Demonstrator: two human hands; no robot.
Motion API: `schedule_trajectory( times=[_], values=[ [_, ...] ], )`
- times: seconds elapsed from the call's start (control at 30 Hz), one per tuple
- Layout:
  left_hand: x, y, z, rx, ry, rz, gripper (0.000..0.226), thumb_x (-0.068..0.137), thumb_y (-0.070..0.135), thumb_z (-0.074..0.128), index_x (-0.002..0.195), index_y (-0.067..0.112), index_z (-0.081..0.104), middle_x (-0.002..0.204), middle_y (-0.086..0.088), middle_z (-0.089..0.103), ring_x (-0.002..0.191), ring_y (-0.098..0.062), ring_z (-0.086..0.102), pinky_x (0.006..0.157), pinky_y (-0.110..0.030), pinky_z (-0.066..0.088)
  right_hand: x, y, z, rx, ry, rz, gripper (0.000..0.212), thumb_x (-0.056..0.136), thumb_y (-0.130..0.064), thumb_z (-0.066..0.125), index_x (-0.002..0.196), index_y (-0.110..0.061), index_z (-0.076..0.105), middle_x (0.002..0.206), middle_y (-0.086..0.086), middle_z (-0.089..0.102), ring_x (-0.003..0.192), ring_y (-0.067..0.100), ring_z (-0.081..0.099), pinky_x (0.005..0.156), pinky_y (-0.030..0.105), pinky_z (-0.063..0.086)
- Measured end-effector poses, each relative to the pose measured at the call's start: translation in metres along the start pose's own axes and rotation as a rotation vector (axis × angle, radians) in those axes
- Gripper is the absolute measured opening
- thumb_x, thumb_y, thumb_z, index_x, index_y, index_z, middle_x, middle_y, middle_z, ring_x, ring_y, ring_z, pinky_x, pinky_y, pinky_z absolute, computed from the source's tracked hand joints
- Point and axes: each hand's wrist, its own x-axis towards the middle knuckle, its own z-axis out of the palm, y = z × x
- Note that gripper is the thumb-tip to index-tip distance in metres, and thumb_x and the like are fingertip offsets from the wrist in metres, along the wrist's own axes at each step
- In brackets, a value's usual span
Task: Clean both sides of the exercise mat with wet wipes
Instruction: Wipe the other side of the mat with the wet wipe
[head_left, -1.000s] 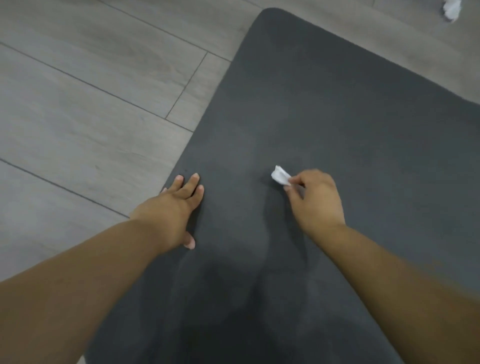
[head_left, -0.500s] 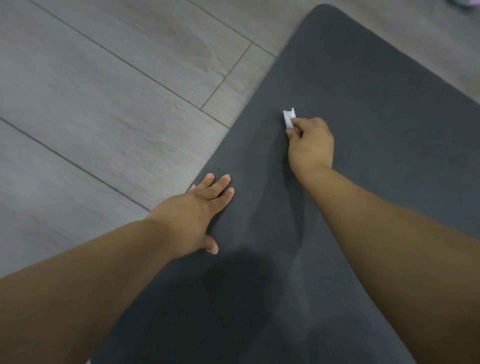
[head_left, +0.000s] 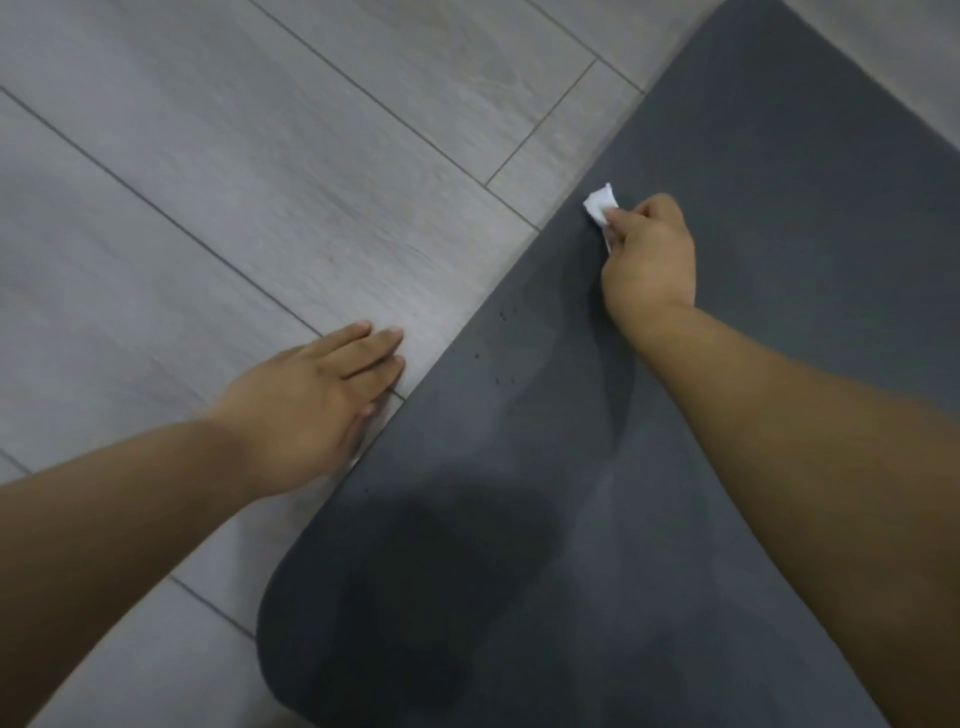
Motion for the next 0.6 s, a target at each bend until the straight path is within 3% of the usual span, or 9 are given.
schedule_trajectory(
  times=[0.1,0.23,0.33,0.5,0.6],
  values=[
    [-0.012,-0.005,-0.003,-0.01,-0.017,0.005,0.053,0.086,0.03,0.033,0.123,0.003,0.06,0.134,-0.013,0.054,0.119,-0.034,0.055,0.083,-0.052,0.053,-0.04,-0.023,0.007,0.023,-0.044,-0.12,0.023,0.094,-0.015,0.045,0.092,0.006,0.053,0.07,-0.009,0.035,0.059,0.005,0.035,0.052,0.012,0.029],
    [-0.027,-0.01,-0.001,-0.001,-0.002,-0.023,0.05,0.095,0.023,0.037,0.144,0.014,0.035,0.154,-0.001,0.026,0.14,-0.025,0.029,0.106,-0.043,0.04,-0.131,-0.044,0.016,0.034,-0.265,-0.453,0.015,0.093,-0.009,0.049,0.1,-0.004,0.06,0.085,0.004,0.052,0.075,0.018,0.048,0.065,0.025,0.038],
    [-0.036,-0.014,-0.006,-0.007,-0.136,-0.104,0.056,0.098,0.023,0.039,0.15,0.022,0.018,0.158,0.008,0.004,0.146,-0.017,0.008,0.116,-0.035,0.023,-0.203,-0.048,0.022,0.048,-0.387,-0.7,0.032,0.079,0.004,0.06,0.111,-0.002,0.061,0.089,0.012,0.056,0.076,0.026,0.047,0.058,0.03,0.045],
    [-0.055,-0.018,-0.007,-0.003,-0.184,-0.147,0.056,0.097,0.022,0.04,0.149,0.019,0.022,0.158,0.006,0.005,0.146,-0.018,0.008,0.115,-0.037,0.025,-0.276,-0.056,0.024,0.08,-0.559,-0.875,0.038,0.081,-0.002,0.038,0.109,0.007,0.061,0.101,0.007,0.041,0.079,0.023,0.039,0.058,0.032,0.044],
    [-0.065,-0.014,-0.006,0.024,-0.2,-0.155,0.055,0.097,0.026,0.04,0.149,0.019,0.025,0.159,0.003,0.008,0.145,-0.021,0.011,0.114,-0.04,0.026,-0.298,-0.057,0.021,0.059,-0.702,-0.98,0.038,0.082,-0.006,0.033,0.101,0.006,0.064,0.098,0.011,0.052,0.073,0.025,0.046,0.049,0.028,0.045]
  ],
)
